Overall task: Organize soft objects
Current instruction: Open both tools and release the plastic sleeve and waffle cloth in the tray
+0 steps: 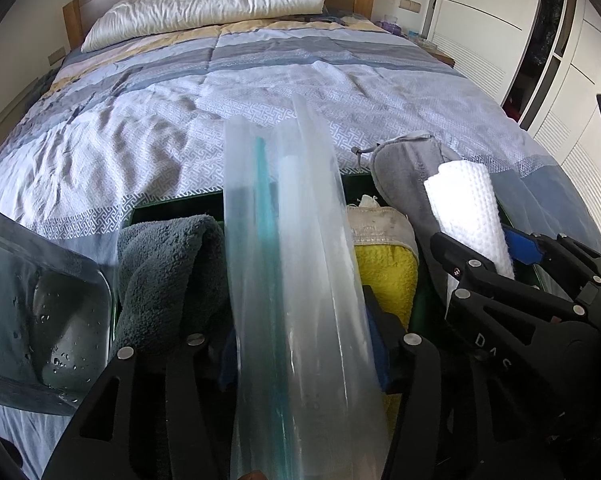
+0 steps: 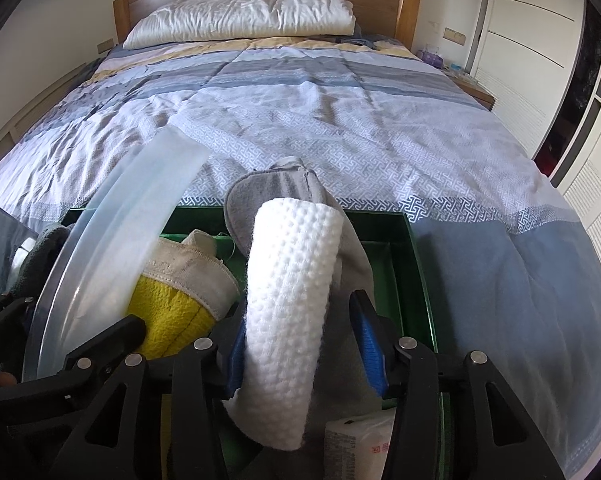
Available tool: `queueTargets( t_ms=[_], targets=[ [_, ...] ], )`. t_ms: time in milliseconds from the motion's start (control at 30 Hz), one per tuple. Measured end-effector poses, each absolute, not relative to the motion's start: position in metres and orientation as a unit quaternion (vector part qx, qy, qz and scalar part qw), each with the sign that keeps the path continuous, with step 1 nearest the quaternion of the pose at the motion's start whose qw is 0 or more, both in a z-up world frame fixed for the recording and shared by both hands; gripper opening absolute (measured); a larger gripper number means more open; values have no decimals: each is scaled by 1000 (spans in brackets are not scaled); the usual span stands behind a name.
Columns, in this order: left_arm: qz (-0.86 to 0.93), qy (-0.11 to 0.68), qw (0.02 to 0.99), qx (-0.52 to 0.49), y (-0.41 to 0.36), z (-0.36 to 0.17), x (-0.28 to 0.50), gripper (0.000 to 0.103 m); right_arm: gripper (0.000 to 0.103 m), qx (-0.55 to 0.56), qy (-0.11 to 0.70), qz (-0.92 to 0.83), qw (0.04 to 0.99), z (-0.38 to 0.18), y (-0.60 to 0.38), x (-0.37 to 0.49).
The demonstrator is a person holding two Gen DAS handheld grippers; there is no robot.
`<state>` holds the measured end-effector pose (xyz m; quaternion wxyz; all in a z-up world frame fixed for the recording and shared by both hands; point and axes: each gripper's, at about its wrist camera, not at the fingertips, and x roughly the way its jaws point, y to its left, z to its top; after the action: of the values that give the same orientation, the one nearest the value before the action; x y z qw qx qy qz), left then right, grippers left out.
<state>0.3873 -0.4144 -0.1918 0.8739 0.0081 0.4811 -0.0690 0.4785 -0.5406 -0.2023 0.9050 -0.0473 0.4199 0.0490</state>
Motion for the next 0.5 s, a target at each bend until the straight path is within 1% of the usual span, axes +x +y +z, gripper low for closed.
queueTargets(
  t_ms=[100,333,500],
  targets=[
    [-69,483,873,3,-414,-192,388,50,47,-46,419,49,906,-202,-542,478],
    [-63,482,874,-1,-412,-192,389,60,53,-45,418,43,906,-199,-547,477],
    [-61,481,875,-1,-411,-192,389,61,56,-46,417,40,907,-197,-547,477]
  ],
)
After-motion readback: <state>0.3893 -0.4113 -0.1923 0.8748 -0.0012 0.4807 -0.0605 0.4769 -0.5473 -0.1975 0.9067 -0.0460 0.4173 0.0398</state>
